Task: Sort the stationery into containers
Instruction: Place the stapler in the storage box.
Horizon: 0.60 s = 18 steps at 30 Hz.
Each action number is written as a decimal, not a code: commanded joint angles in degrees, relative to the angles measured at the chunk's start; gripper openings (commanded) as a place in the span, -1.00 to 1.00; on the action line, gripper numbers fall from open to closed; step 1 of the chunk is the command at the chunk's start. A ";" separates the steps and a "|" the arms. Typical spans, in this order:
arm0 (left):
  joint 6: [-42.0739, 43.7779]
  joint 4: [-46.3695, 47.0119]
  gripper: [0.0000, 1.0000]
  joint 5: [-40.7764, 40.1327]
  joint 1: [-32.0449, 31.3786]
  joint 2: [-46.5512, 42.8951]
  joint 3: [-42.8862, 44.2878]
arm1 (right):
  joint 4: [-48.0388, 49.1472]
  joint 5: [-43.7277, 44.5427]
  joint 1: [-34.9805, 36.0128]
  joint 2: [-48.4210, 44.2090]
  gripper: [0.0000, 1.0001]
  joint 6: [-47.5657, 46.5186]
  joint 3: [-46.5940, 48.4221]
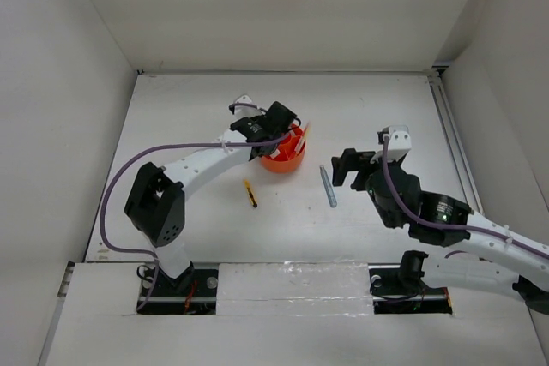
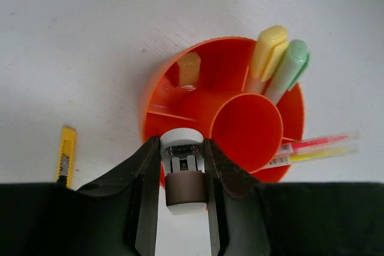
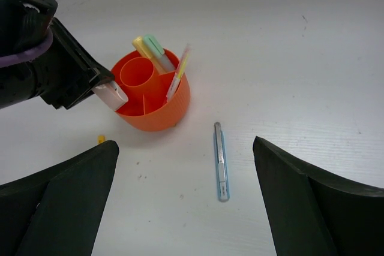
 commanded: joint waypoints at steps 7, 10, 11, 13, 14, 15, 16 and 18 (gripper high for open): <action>-6.59 -2.37 -1.00 -5.29 0.36 -1.32 1.03 | -0.90 0.73 0.23 -0.33 1.00 1.27 0.08; -6.07 -0.79 -1.00 -4.67 0.36 -1.32 0.50 | -0.90 0.73 0.23 -0.33 1.00 1.27 -0.44; -6.06 -0.78 -1.00 -4.14 0.36 -1.32 0.50 | -0.90 0.73 0.23 -0.33 1.00 1.27 -0.44; -6.06 -0.26 -1.00 -4.14 0.36 -0.80 0.50 | -0.90 0.73 0.23 -0.86 1.00 1.27 -0.44; -6.06 -0.25 -1.00 -4.14 0.36 -0.79 0.50 | -0.90 0.73 0.23 -0.86 1.00 1.27 -0.44; -6.06 -0.25 -1.00 -3.62 0.36 -0.79 0.50 | -0.90 0.73 0.23 -0.86 1.00 1.27 -0.44; -6.06 -0.25 -1.00 -3.61 0.36 -0.79 0.50 | -0.90 0.73 0.23 -1.47 1.00 1.27 -0.44; -6.06 -0.25 -1.00 -3.61 0.36 -0.79 0.50 | -0.90 0.73 0.23 -1.48 1.00 1.27 -0.44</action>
